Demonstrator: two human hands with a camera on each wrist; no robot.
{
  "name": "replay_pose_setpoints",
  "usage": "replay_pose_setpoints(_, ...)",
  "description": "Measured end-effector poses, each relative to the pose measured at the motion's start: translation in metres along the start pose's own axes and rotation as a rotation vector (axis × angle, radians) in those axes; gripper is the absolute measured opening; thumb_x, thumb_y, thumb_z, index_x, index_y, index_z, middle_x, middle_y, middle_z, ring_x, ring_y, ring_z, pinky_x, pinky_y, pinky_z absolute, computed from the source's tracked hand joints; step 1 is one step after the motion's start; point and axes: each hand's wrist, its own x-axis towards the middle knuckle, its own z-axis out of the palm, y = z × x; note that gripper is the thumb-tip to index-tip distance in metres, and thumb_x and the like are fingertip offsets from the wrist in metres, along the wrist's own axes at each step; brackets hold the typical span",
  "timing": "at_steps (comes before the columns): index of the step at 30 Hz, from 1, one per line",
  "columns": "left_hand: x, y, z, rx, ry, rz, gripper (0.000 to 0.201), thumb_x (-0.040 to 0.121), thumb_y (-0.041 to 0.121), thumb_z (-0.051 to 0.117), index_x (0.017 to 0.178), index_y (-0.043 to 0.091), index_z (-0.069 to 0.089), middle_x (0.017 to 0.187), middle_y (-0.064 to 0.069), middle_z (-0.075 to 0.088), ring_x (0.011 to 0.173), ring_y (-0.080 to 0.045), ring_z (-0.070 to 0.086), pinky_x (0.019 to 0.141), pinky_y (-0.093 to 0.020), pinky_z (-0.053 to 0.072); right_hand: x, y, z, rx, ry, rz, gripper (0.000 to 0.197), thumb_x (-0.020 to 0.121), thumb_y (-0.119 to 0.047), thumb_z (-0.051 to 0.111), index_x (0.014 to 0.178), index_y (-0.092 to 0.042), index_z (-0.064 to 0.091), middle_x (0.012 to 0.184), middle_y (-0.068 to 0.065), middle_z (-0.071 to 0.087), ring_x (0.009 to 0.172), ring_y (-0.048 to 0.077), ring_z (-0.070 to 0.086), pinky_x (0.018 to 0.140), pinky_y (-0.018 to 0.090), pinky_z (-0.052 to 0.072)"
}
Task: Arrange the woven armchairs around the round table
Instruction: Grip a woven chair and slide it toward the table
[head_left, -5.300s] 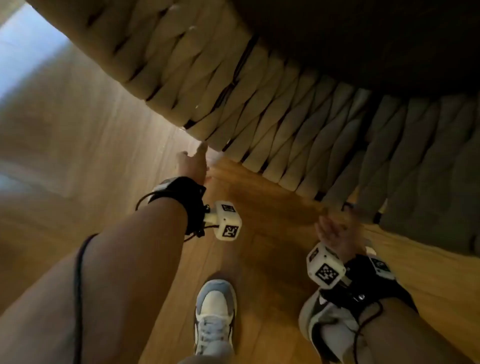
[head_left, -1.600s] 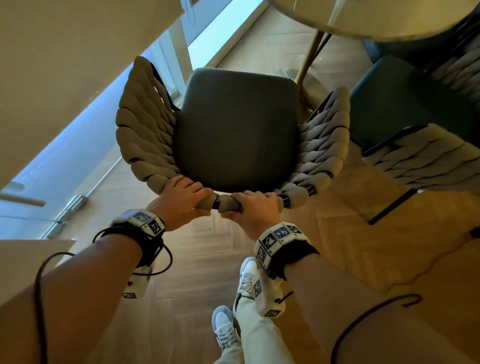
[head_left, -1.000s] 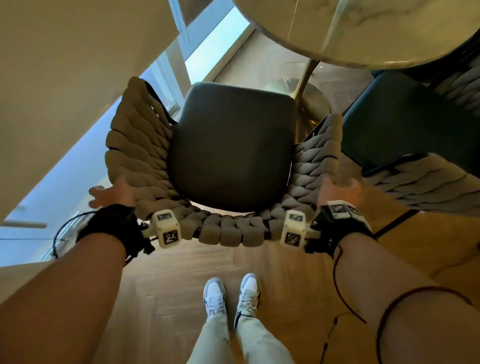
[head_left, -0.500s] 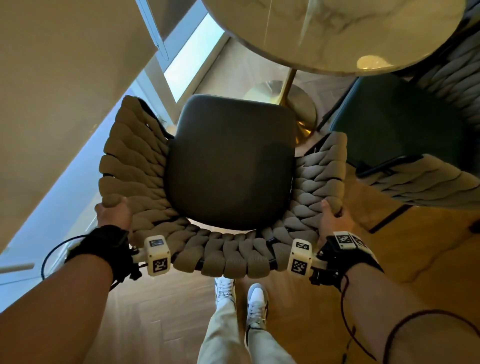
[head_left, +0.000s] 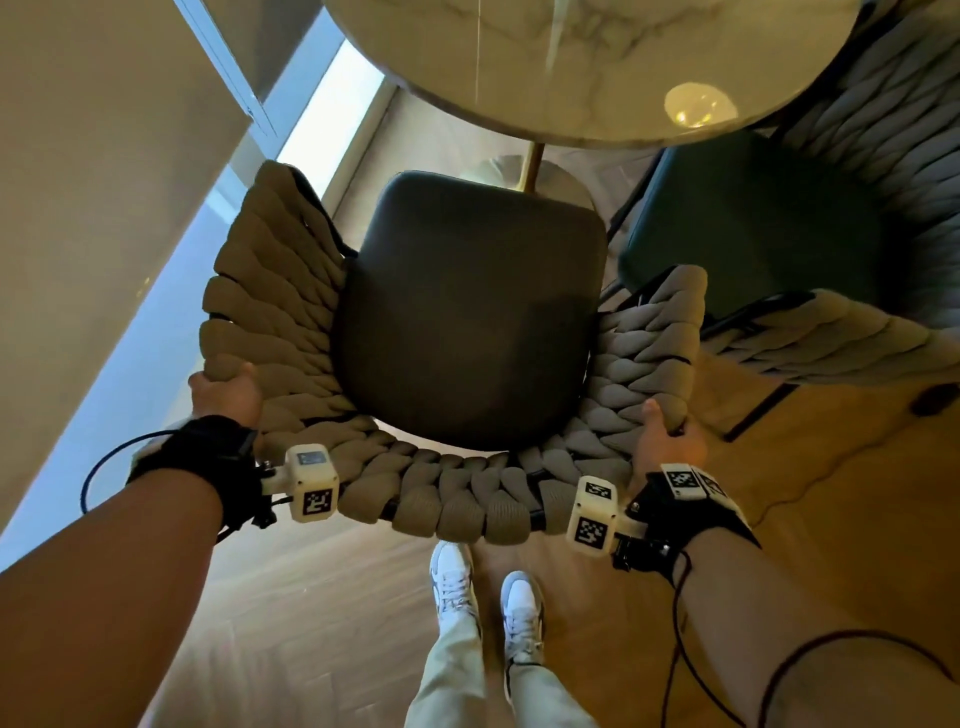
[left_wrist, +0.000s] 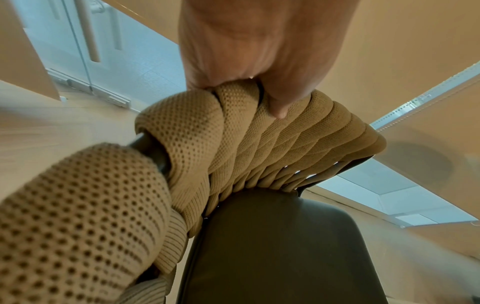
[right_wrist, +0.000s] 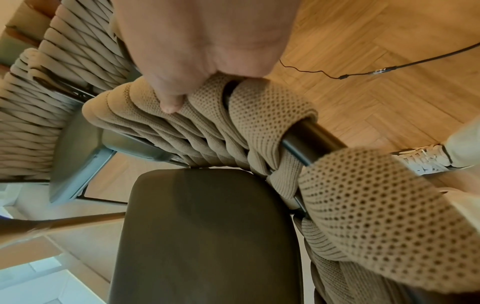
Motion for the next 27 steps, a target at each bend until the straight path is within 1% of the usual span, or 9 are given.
replay_pose_setpoints(4, 0.006, 0.023, 0.021, 0.017, -0.024, 0.000, 0.061, 0.098, 0.034, 0.053, 0.151, 0.009, 0.034, 0.147, -0.023, 0.050, 0.130, -0.046, 0.051, 0.107, -0.050, 0.043, 0.009, -0.015, 0.002, 0.033, 0.036, 0.004, 0.066, 0.095, -0.046, 0.054, 0.150, -0.015, 0.036, 0.145, 0.017, 0.049, 0.127, 0.042, 0.049, 0.099, 0.044, 0.041)
replay_pose_setpoints(6, 0.008, 0.034, 0.029, 0.025, -0.032, 0.000, 0.061, 0.100, 0.034, 0.052, 0.152, 0.010, 0.032, 0.148, -0.022, 0.048, 0.132, -0.045, 0.050, 0.107, -0.049, 0.042, 0.015, -0.021, 0.003, 0.047, 0.041, 0.013, 0.067, 0.095, -0.046, 0.054, 0.151, -0.016, 0.035, 0.146, 0.017, 0.049, 0.128, 0.042, 0.049, 0.100, 0.045, 0.041)
replay_pose_setpoints(10, 0.009, 0.051, 0.041, 0.058, -0.049, -0.010, 0.063, 0.100, 0.036, 0.051, 0.154, 0.012, 0.029, 0.151, -0.021, 0.046, 0.133, -0.045, 0.049, 0.110, -0.050, 0.041, 0.027, -0.032, 0.002, 0.076, 0.034, -0.002, 0.064, 0.095, -0.045, 0.054, 0.150, -0.017, 0.037, 0.145, 0.015, 0.050, 0.128, 0.041, 0.049, 0.101, 0.046, 0.041)
replay_pose_setpoints(14, 0.008, 0.057, 0.046, 0.100, -0.043, -0.015, 0.064, 0.100, 0.036, 0.049, 0.155, 0.014, 0.026, 0.153, -0.021, 0.044, 0.135, -0.045, 0.047, 0.111, -0.052, 0.041, 0.034, -0.033, 0.006, 0.106, 0.042, -0.021, 0.060, 0.093, -0.044, 0.056, 0.145, -0.016, 0.044, 0.137, 0.015, 0.057, 0.121, 0.039, 0.055, 0.099, 0.045, 0.043)
replay_pose_setpoints(17, 0.007, 0.057, 0.045, 0.118, -0.049, -0.033, 0.068, 0.099, 0.042, 0.049, 0.157, 0.018, 0.023, 0.155, -0.020, 0.040, 0.137, -0.046, 0.045, 0.113, -0.053, 0.039, 0.036, -0.032, 0.006, 0.119, 0.024, -0.028, 0.060, 0.093, -0.043, 0.057, 0.144, -0.015, 0.043, 0.135, 0.016, 0.058, 0.120, 0.038, 0.056, 0.097, 0.043, 0.043)
replay_pose_setpoints(20, 0.002, 0.056, 0.041, 0.106, -0.052, -0.032, 0.070, 0.098, 0.043, 0.050, 0.157, 0.016, 0.022, 0.156, -0.019, 0.040, 0.138, -0.045, 0.044, 0.114, -0.053, 0.038, 0.040, -0.031, 0.003, 0.088, -0.011, -0.032, 0.063, 0.092, -0.044, 0.059, 0.145, -0.015, 0.042, 0.137, 0.014, 0.056, 0.121, 0.038, 0.055, 0.100, 0.044, 0.044)
replay_pose_setpoints(23, -0.015, 0.061, 0.041, 0.104, 0.059, 0.054, 0.063, 0.098, 0.036, 0.047, 0.155, 0.014, 0.029, 0.156, -0.019, 0.039, 0.139, -0.043, 0.043, 0.114, -0.050, 0.037, 0.041, -0.029, -0.004, 0.099, -0.050, -0.015, 0.067, 0.089, -0.049, 0.060, 0.146, -0.018, 0.041, 0.139, 0.012, 0.054, 0.121, 0.037, 0.055, 0.101, 0.047, 0.045)
replay_pose_setpoints(25, -0.035, 0.070, 0.042, 0.084, 0.173, 0.136, 0.058, 0.097, 0.029, 0.046, 0.152, 0.014, 0.035, 0.155, -0.018, 0.041, 0.140, -0.040, 0.042, 0.112, -0.048, 0.036, 0.040, -0.030, -0.013, 0.124, -0.066, -0.017, 0.064, 0.092, -0.046, 0.057, 0.147, -0.018, 0.040, 0.138, 0.011, 0.053, 0.123, 0.035, 0.053, 0.096, 0.041, 0.045)
replay_pose_setpoints(27, -0.059, 0.080, 0.043, 0.057, 0.186, 0.215, 0.050, 0.096, 0.025, 0.049, 0.144, 0.011, 0.046, 0.149, -0.016, 0.049, 0.136, -0.037, 0.047, 0.108, -0.043, 0.039, 0.036, -0.029, -0.022, 0.159, -0.112, -0.030, 0.057, 0.095, -0.043, 0.054, 0.145, -0.018, 0.042, 0.133, 0.010, 0.055, 0.120, 0.032, 0.055, 0.093, 0.038, 0.045)
